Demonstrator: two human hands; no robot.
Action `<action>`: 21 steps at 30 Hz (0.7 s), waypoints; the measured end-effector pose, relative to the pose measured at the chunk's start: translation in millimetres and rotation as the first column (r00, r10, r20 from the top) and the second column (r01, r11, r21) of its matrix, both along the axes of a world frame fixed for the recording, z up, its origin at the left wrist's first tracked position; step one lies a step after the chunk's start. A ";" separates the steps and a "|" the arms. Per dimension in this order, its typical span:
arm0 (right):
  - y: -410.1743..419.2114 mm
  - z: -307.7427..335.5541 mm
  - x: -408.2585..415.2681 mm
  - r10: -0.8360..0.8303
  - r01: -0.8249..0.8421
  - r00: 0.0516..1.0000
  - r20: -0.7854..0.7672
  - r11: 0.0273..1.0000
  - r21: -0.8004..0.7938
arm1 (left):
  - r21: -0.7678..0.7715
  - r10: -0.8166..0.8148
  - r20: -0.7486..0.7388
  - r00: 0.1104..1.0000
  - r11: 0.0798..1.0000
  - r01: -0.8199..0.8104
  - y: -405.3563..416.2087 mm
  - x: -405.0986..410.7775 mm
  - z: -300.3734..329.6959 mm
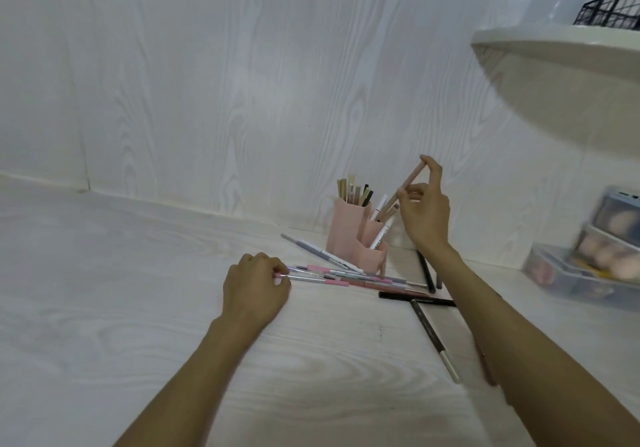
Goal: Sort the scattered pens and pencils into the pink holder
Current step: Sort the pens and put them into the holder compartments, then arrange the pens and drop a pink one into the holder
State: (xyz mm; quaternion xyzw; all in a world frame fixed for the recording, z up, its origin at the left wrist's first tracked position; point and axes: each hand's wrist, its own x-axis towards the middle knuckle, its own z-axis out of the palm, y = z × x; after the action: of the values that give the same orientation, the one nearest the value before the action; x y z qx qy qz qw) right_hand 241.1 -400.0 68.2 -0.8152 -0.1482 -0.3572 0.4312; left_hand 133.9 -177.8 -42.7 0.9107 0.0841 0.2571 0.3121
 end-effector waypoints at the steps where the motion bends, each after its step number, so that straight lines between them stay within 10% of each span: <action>1: 2.2 2.6 3.3 -0.023 0.023 0.999 0.022 0.999 0.026 | 0.006 -0.012 -0.002 1.000 1.000 0.012 -0.8 0.1 -0.4; 12: 3.8 -16.7 27.9 -0.127 0.098 0.992 -0.019 0.843 -0.529 | 0.067 0.052 0.003 0.999 0.996 -0.052 0.4 0.7 0.6; 17: -14.3 -10.3 -15.5 -0.115 0.026 0.970 -0.214 0.924 -0.381 | 0.078 0.209 -0.097 0.973 0.976 -0.202 14.3 -1.4 2.8; 21: -35.5 -19.4 -63.8 -0.383 -0.295 0.634 -0.672 0.684 -0.668 | 0.037 0.198 -0.197 0.960 0.980 -0.195 26.8 -5.8 8.5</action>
State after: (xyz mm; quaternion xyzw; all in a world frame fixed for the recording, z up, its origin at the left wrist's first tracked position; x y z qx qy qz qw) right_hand 177.3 -435.4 48.8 -0.9896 -0.0560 0.1050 0.0804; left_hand 128.0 -151.0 -34.2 0.9217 0.2028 0.1947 0.2671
